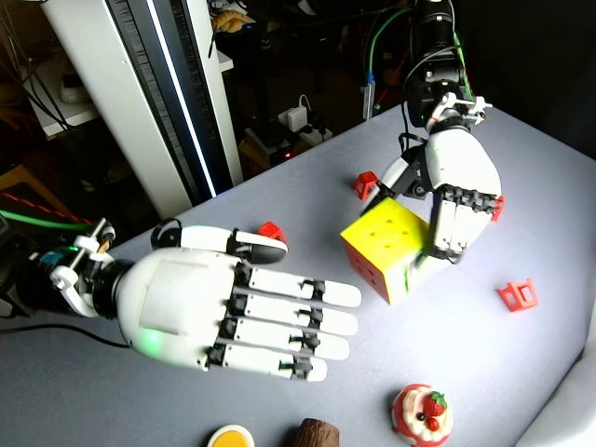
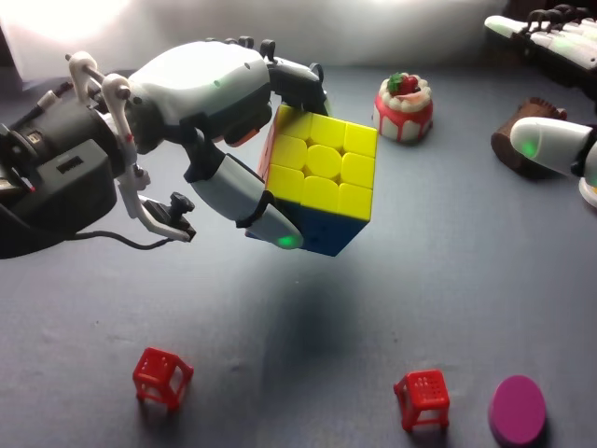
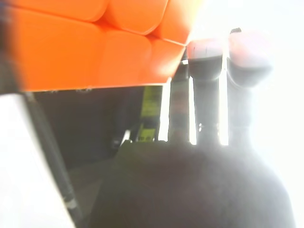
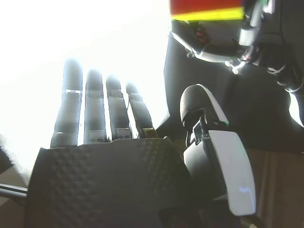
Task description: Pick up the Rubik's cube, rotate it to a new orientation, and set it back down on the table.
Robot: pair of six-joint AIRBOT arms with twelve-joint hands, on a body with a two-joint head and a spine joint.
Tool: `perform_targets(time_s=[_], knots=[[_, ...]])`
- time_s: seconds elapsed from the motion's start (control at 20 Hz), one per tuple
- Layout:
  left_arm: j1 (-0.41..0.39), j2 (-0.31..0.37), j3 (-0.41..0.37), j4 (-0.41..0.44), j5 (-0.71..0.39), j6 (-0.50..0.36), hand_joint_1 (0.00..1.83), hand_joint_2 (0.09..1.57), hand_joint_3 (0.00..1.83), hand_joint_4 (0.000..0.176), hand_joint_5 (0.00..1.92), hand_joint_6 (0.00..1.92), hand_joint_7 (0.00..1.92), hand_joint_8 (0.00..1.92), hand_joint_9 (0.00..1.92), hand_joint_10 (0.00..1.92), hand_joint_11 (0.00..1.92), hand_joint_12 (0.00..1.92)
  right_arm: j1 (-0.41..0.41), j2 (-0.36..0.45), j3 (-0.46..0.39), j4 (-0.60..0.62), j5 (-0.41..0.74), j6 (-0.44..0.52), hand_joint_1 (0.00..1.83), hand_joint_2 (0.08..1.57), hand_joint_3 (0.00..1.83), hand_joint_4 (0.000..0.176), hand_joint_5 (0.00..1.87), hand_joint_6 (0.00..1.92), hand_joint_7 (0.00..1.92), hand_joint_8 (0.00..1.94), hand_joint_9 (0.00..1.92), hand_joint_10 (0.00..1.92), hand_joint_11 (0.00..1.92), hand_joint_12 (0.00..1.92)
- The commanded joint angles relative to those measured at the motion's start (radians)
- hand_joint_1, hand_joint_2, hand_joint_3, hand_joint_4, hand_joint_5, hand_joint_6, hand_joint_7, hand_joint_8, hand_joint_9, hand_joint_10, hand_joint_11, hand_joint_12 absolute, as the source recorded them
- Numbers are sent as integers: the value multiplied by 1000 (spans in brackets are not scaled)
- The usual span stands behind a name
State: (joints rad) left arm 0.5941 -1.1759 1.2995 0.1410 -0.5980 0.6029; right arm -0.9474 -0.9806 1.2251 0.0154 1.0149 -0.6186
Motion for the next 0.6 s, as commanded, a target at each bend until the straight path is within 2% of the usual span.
perform_targets(time_s=[0.0, 0.05, 0.1, 0.15, 0.2, 0.25, 0.3, 0.35, 0.4, 0.45, 0.5, 0.55], knots=[[-25, 6, -4, -21, -182, -17, 1083, 660, 1204, 0, 886, 1700, 1112, 1921, 1208, 1921, 1293, 1921, 16, -10, 10, 19, 120, 6, 0, 1387, 0, 0, 68, 19, 87, 3, 0, 348, 0, 869], [-28, 11, -10, -15, -197, -17, 1183, 651, 1255, 0, 860, 1632, 970, 1859, 1126, 1921, 1207, 1921, 19, -21, 21, 19, 119, 6, 0, 1377, 0, 0, 15, 3, 40, 0, 0, 290, 0, 804], [-30, 14, -14, -10, -204, -17, 1183, 651, 1255, 0, 860, 1632, 970, 1859, 1126, 1921, 1207, 1921, 21, -28, 27, 19, 119, 6, 0, 1377, 0, 0, 15, 3, 40, 0, 0, 290, 0, 804], [-32, 18, -19, -5, -217, -17, 1197, 674, 1204, 0, 841, 1606, 914, 1786, 1018, 1921, 1061, 1921, 23, -37, 34, 19, 120, 6, 0, 1376, 0, 0, 12, 3, 42, 2, 3, 304, 0, 515], [-33, 20, -22, -3, -227, -17, 1183, 711, 1151, 0, 810, 1622, 884, 1781, 954, 1921, 995, 1921, 26, -42, 38, 16, 120, 6, 0, 1375, 0, 0, 16, 4, 42, 0, 0, 291, 0, 319], [-33, 23, -26, -3, -237, -17, 1166, 709, 1228, 0, 785, 1751, 888, 1835, 1007, 1921, 1071, 1921, 30, -47, 41, 13, 120, 6, 0, 1366, 0, 0, 29, 8, 40, 0, 1, 257, 0, 121], [-34, 28, -30, 0, -249, -18, 1145, 724, 1247, 0, 756, 1825, 881, 1861, 1006, 1921, 1070, 1921, 34, -56, 49, 9, 120, 6, 0, 1361, 0, 0, 17, 3, 25, 4, 1, 233, 0, 28], [-35, 31, -34, 4, -255, -18, 1137, 739, 1219, 13, 760, 1801, 852, 1877, 980, 1921, 1047, 1921, 38, -62, 53, 4, 120, 6, 0, 1354, 0, 0, 7, 0, 25, 6, 0, 226, 1, 11], [-37, 32, -37, 9, -261, -18, 1172, 738, 1159, 0, 759, 1677, 878, 1847, 982, 1921, 1043, 1921, 43, -70, 59, -3, 119, 6, 0, 1355, 0, 0, 20, 6, 24, 4, 0, 144, 0, 1], [-38, 34, -39, 10, -269, -18, 1193, 741, 1103, 0, 776, 1575, 884, 1813, 965, 1921, 1027, 1921, 47, -77, 65, -11, 119, 6, 0, 1359, 0, 0, 29, 10, 25, 4, 0, 92, 0, 0], [-40, 34, -40, 13, -275, -19, 1172, 739, 1159, 0, 744, 1684, 894, 1835, 1011, 1921, 1093, 1921, 51, -83, 70, -17, 118, 6, 0, 1355, 0, 0, 43, 16, 11, 2, 0, 58, 0, 0], [-44, 36, -42, 17, -281, -19, 1168, 774, 1054, 0, 794, 1582, 807, 1824, 821, 1921, 897, 1921, 56, -93, 77, -30, 115, 6, 0, 1351, 0, 0, 63, 25, 27, 10, 2, 52, 0, 0]])
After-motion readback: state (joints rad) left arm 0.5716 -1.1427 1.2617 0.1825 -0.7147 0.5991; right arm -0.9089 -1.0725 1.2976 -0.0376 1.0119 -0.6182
